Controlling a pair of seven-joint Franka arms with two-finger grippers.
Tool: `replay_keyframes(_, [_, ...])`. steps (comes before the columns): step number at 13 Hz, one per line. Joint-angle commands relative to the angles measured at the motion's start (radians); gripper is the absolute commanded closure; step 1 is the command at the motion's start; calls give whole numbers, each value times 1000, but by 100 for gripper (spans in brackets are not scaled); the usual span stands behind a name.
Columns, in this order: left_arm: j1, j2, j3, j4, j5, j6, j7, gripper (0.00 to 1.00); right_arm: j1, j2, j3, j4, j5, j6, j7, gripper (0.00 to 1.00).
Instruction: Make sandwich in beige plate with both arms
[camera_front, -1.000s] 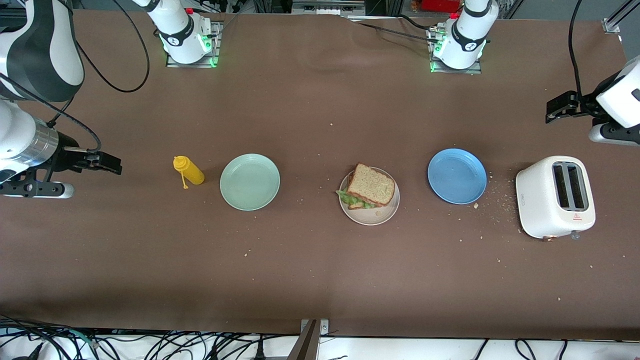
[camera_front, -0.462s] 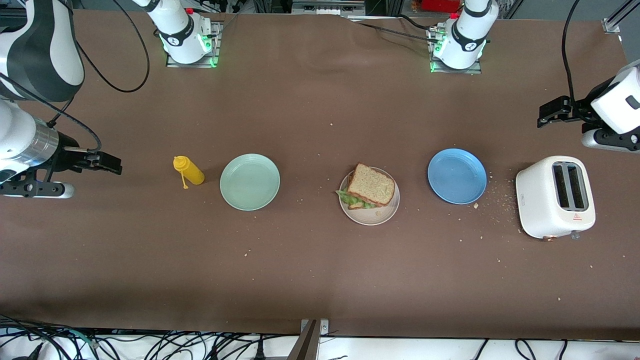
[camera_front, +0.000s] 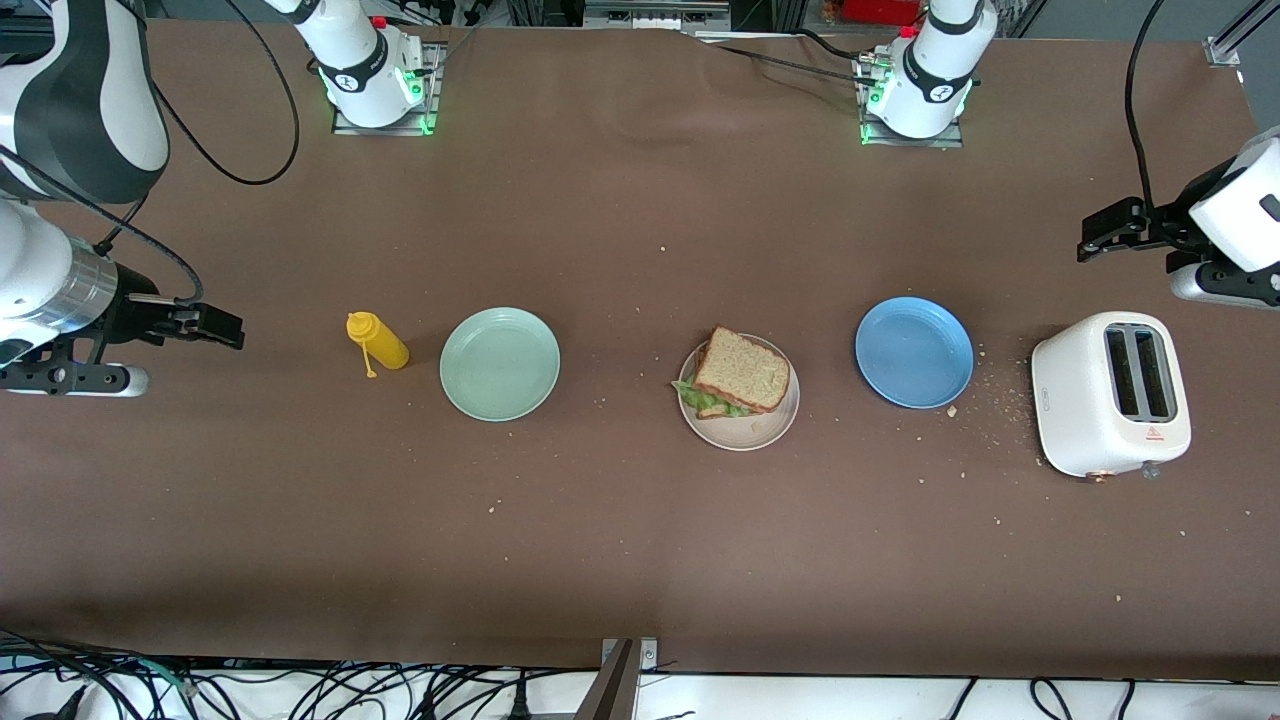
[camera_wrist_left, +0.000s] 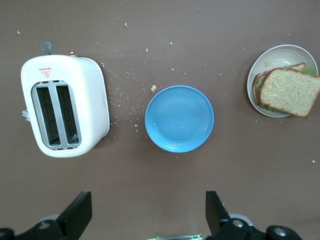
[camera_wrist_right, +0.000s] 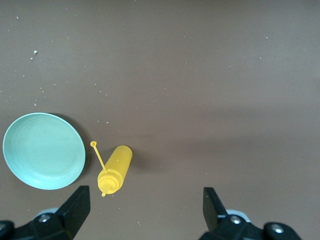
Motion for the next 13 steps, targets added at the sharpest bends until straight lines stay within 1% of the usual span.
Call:
replay_keyframes(1, [4,-4,-1,-9,-23,15,6,0,8,-18,-6,-14,-2,6,0,0])
replay_keyframes(3, [4,-14,-3,-24,-21,30,6,0,8,-18,-6,-14,-2,6,-2,0])
replay_keyframes(13, [1,-12,-3,-23,-21,32,6,0,10,-18,-6,-14,-3,6,-9,0])
